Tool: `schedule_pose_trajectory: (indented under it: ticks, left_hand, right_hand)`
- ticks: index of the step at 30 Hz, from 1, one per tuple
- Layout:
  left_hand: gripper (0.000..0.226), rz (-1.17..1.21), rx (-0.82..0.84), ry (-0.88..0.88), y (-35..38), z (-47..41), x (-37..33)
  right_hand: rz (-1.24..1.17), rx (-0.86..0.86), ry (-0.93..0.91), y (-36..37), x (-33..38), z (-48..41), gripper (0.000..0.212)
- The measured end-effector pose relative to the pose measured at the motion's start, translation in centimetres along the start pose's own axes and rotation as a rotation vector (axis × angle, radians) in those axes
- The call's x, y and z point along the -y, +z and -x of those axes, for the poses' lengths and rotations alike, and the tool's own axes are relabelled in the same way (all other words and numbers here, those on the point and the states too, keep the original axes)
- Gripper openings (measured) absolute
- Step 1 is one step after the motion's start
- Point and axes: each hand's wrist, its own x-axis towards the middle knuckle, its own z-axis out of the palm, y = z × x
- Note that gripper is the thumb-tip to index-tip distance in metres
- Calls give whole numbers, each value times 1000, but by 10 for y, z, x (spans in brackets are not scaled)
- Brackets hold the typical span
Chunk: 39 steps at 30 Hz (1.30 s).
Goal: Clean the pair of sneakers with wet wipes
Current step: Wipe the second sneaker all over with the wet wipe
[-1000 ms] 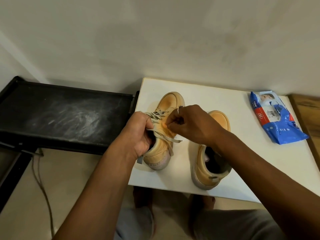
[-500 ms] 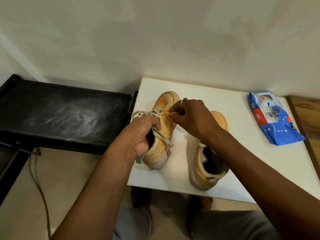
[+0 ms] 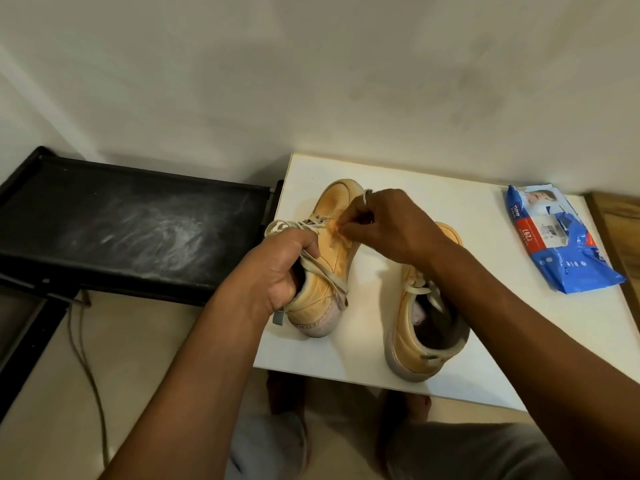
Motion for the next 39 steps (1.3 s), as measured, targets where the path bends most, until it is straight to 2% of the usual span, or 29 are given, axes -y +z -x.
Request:
schedule_pose_trajectory:
  ticks: [2, 3, 6, 8, 13, 14, 17, 18, 23, 24, 28, 29, 34, 35, 39]
  left_hand:
    - [41, -6, 3, 3, 0, -1, 0]
    - [39, -9, 3, 5, 1, -1, 0]
    - [36, -11, 15, 5, 3, 0, 0]
    - [36, -10, 11, 4, 1, 0, 0]
    - [38, 18, 16, -14, -11, -5, -4]
    - [36, 19, 16, -17, -13, -6, -5]
    - [34, 1, 6, -25, -16, -7, -6]
    - [33, -3, 10, -25, -16, -7, -6]
    - [28, 11, 44, -36, -18, -9, -7]
    - [28, 2, 45, -35, -17, -9, -7]
    - [30, -29, 34, -29, -16, -9, -7]
    - [30, -28, 31, -29, -16, -8, -7]
    - [46, 1, 20, -49, -19, -11, -8]
    - [49, -3, 15, -49, -20, -11, -8]
    - [51, -28, -16, -35, -19, -10, -8]
  right_hand:
    - [-5, 98, -32, -2, 1, 1, 10]
    - [5, 78, -37, -1, 0, 0, 10]
    - [88, -136, -12, 4, -4, -6, 13]
    - [111, -188, 3, 4, -2, -8, 14]
    - [-64, 187, -45, -2, 5, 5, 9]
    - [-62, 165, -52, 0, 4, 6, 9]
    - [-3, -78, -39, 2, 2, 3, 12]
    - [-2, -87, -42, 2, 3, 2, 12]
    - [-46, 287, -85, 3, 17, 12, 10]
    - [-37, 277, -91, 4, 17, 12, 10]
    - [87, -41, -46, 8, 13, 6, 13]
    - [92, -61, -41, 9, 13, 7, 13]
    - [-41, 262, -88, 6, 16, 21, 7]
    - [-43, 242, -87, 7, 15, 22, 7]
    - [93, -16, -55, 12, 13, 16, 9]
